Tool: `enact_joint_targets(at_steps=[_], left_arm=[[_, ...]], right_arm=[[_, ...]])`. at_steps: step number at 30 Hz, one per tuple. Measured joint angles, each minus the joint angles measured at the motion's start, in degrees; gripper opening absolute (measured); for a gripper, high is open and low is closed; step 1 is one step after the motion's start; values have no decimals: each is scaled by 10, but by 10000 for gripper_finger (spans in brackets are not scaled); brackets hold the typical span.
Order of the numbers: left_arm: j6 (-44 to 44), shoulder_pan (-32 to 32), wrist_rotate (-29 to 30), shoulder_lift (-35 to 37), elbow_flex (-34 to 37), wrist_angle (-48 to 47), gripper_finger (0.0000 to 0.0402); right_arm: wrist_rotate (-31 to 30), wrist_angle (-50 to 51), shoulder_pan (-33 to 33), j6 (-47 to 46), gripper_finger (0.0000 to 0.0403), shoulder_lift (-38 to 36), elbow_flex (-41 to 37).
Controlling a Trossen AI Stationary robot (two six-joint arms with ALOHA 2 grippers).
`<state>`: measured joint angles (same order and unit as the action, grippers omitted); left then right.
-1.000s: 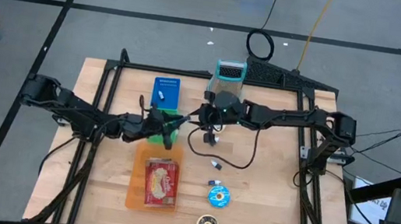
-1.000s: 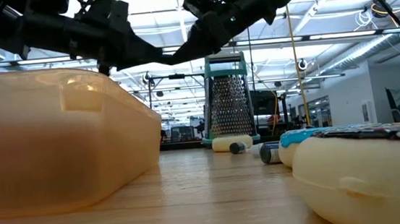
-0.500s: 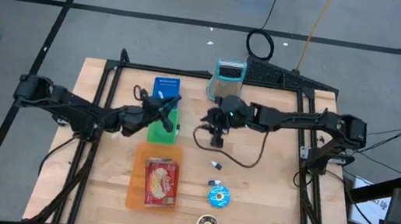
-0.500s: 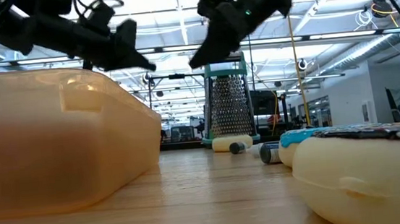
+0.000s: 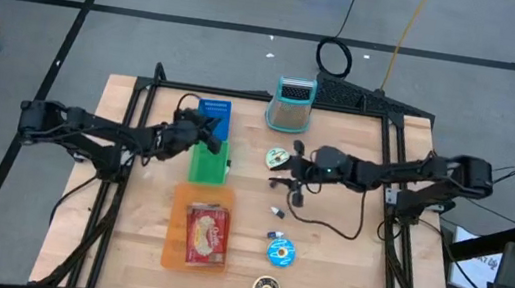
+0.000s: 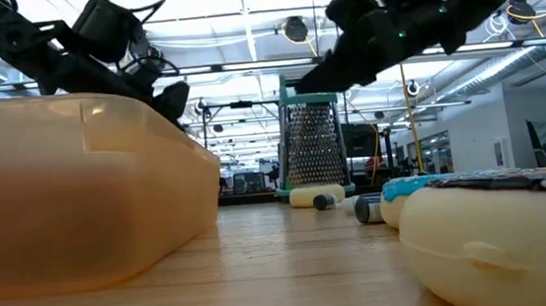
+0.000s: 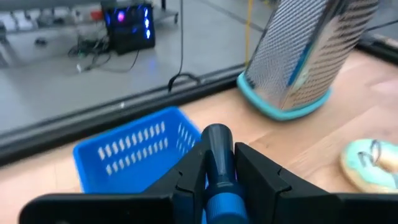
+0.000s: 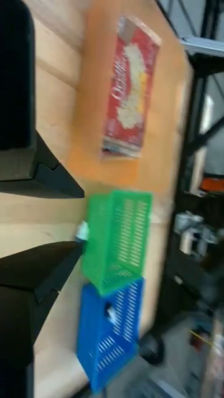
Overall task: Pick & Place Food Item
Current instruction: Put the large blue food coloring bottle into the blue bin, then put the brown food coloring bottle into the blue bin
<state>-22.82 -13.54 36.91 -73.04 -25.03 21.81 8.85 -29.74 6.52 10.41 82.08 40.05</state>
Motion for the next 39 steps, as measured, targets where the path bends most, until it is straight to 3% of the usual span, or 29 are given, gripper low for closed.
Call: enact_joint_targets(at_steps=[6,24,32,39], left_arm=[[-45,-16,-15,0,0,-38,80],[-78,-24,-39,-1,0,-37,89],[-90,-25,-39,-1,0,-40,161],[-93,-25,-40,-1,0,-25,223]], right_arm=[[-1,-19,8,10,114,-32,-29],[0,-13,10,8,114,-30,-28],[2,-45,10,8,114,-12,-28],[4,-206,11,-21,114,105,-15]])
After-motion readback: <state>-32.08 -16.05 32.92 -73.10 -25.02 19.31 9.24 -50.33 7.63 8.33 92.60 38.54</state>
